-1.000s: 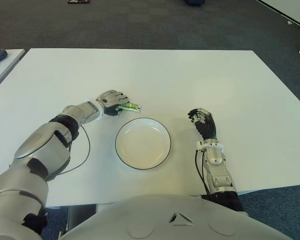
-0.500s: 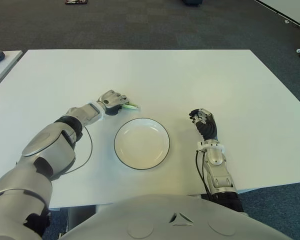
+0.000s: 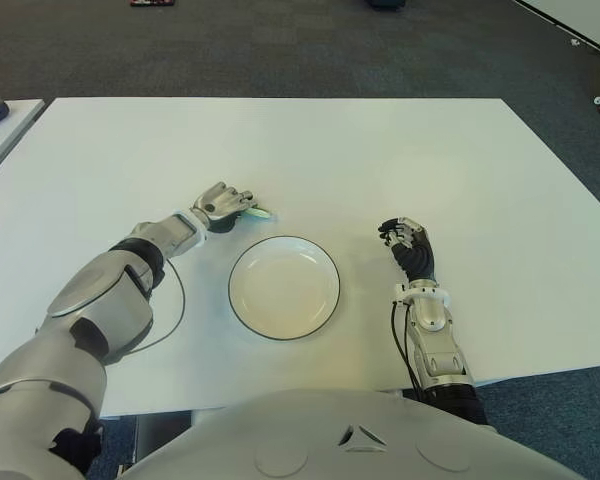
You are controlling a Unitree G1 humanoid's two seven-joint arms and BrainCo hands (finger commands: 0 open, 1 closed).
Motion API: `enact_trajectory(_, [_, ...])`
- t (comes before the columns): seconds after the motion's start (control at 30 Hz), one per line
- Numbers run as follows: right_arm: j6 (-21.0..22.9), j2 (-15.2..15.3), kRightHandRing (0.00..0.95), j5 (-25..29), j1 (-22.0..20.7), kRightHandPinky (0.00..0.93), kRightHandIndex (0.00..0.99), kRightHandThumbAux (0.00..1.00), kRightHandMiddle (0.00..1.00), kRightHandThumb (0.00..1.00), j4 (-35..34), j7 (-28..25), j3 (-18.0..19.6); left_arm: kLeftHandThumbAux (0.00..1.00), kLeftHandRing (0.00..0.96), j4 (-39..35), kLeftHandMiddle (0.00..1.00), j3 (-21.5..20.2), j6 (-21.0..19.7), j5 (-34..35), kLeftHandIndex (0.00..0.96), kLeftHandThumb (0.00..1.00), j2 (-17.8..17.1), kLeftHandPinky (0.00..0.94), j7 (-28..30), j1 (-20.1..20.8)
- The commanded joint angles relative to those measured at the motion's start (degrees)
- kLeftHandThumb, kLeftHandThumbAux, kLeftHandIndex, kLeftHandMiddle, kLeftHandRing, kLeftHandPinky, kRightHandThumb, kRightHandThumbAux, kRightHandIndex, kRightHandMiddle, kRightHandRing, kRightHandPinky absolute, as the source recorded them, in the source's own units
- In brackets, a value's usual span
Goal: Put the toothpaste on the table into the plate.
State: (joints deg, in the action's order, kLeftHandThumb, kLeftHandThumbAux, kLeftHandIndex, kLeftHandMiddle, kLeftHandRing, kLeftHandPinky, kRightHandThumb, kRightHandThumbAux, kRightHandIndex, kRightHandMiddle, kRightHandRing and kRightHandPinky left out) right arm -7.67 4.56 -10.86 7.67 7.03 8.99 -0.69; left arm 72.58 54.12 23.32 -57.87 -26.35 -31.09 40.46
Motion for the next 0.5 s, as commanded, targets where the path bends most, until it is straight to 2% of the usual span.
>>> enact_trajectory(0.03, [-0.23, -0.21, 0.456, 0.35, -0.27, 0.455, 0.421, 0.732, 0.477, 0.71, 0.34, -0.05, 0.3, 0.66, 0.771, 2.13, 0.553, 0.77, 2.02, -0.67, 0.437, 0.852, 0.32, 0.76, 4.05, -4.14])
enact_trajectory(0.2, [-0.14, -0.21, 0.457, 0.53, -0.24, 0.455, 0.421, 0.732, 0.478, 0.711, 0.19, -0.18, 0.38, 0.66, 0.775, 1.71, 0.499, 0.21, 2.46, 0.06, 0.445, 0.851, 0.22, 0.745, 4.97, -4.09])
enact_trajectory(0.5, [0.15, -0.1, 0.456, 0.33, -0.15, 0.448, 0.421, 0.732, 0.475, 0.711, -0.01, -0.12, 0.44, 0.66, 0.774, 2.0, 0.491, 0.78, 1.84, -0.64, 0.446, 0.85, 0.5, 0.733, 5.35, -3.83])
